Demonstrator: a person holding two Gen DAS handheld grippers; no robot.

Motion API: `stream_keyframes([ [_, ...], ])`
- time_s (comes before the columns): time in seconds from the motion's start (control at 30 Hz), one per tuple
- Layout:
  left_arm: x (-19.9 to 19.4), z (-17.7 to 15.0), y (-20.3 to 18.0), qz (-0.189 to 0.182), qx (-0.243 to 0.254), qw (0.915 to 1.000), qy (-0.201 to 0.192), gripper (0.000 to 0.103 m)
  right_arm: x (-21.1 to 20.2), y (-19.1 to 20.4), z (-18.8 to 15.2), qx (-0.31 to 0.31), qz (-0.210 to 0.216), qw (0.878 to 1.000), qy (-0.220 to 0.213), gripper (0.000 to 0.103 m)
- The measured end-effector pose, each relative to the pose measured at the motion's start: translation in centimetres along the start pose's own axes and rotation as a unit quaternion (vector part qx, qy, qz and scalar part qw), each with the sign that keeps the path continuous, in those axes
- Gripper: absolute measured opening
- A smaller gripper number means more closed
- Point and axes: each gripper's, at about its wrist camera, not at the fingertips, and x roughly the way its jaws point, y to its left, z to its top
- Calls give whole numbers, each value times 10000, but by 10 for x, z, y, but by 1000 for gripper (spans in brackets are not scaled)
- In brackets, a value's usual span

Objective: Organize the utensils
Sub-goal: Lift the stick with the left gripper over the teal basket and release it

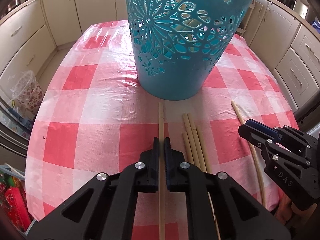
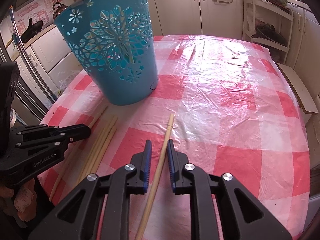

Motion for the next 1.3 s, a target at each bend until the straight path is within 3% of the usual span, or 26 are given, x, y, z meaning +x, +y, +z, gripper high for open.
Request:
stream_keyframes([
  [0.13,-6,-4,9,-56,-183,9998,-51,5,-3,-1,-5,-137,-96,9998,-49,8],
  [0.37,-69,-4,41,-441,-620,9934,-854,5,-3,-5,-8,-93,-28,9999,-131,7],
  [0.53,-137,14,53,-792,-846,9752,-1884,5,-5,-6,-10,-74,-9,9999,-146,8],
  [0.73,-188,62,38,-900,-669,9496,-2929,5,-4,-8,-9,-35,39,9999,-152,8],
  [0.97,-183,127,25,-871,-834,9236,-3638,5,-4,-12,-9,9,103,9998,-156,8],
  [1.13,-147,156,23,-779,-1022,9217,-3659,5,-4,-16,-8,69,192,9997,-149,8],
  [1.3,-117,162,24,-645,-1172,9227,-3616,5,-3,-21,-7,140,290,9994,-139,8],
])
